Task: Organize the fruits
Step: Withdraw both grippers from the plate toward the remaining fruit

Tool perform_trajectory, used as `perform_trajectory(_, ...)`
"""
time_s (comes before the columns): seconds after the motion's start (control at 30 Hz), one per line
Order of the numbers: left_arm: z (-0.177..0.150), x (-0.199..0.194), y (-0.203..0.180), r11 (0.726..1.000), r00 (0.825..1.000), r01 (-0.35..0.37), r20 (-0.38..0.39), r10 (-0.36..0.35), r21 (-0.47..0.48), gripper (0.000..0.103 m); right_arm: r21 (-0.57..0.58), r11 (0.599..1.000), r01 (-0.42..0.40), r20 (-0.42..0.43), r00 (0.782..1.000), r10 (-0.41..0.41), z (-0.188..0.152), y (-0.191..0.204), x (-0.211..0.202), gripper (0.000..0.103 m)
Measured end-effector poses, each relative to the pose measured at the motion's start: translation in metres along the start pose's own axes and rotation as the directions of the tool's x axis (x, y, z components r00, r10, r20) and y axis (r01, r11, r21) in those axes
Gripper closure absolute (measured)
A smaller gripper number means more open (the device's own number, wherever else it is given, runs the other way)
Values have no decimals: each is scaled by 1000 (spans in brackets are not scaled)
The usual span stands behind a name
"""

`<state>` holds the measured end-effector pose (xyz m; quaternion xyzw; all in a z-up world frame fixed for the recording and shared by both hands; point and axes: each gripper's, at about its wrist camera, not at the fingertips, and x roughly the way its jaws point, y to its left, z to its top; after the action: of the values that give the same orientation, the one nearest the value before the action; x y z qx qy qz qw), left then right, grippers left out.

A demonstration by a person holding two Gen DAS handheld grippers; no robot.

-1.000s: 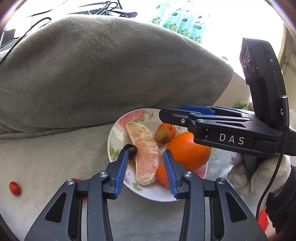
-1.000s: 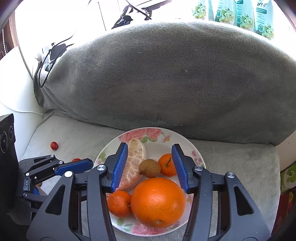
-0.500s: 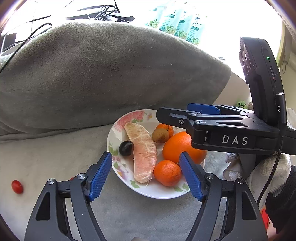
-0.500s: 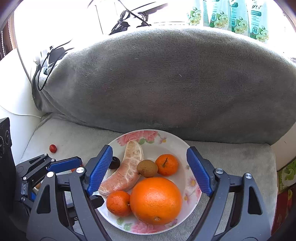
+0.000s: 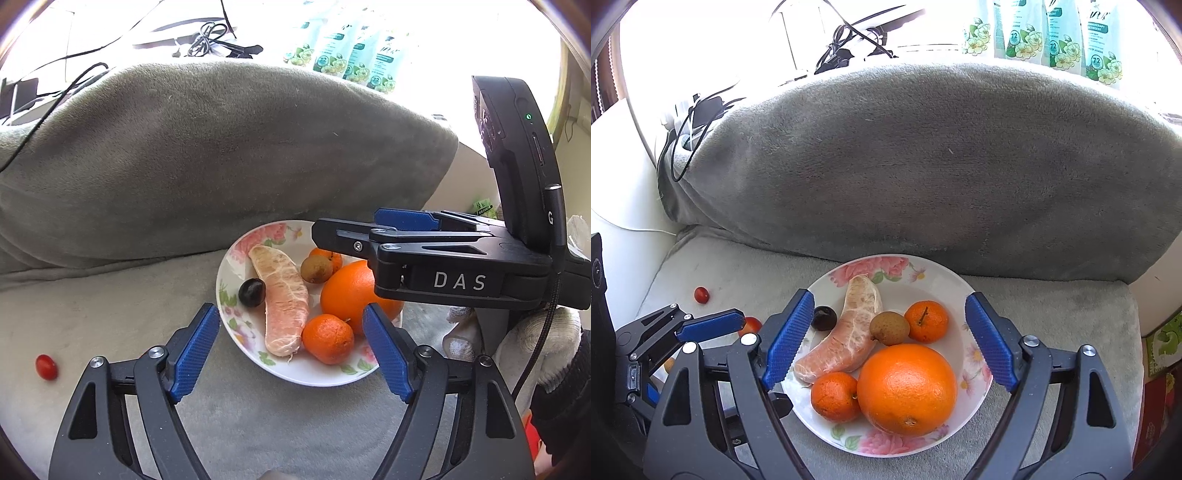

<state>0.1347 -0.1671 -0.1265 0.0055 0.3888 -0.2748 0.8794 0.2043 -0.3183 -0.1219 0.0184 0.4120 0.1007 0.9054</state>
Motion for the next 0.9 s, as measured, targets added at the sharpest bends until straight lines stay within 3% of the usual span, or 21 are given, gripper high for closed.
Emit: perform_trajectory(0.9, -24, -57, 12, 1000, 997, -21, 78, 21, 10, 23, 16, 997, -73, 71, 995, 72, -25, 24, -47, 17)
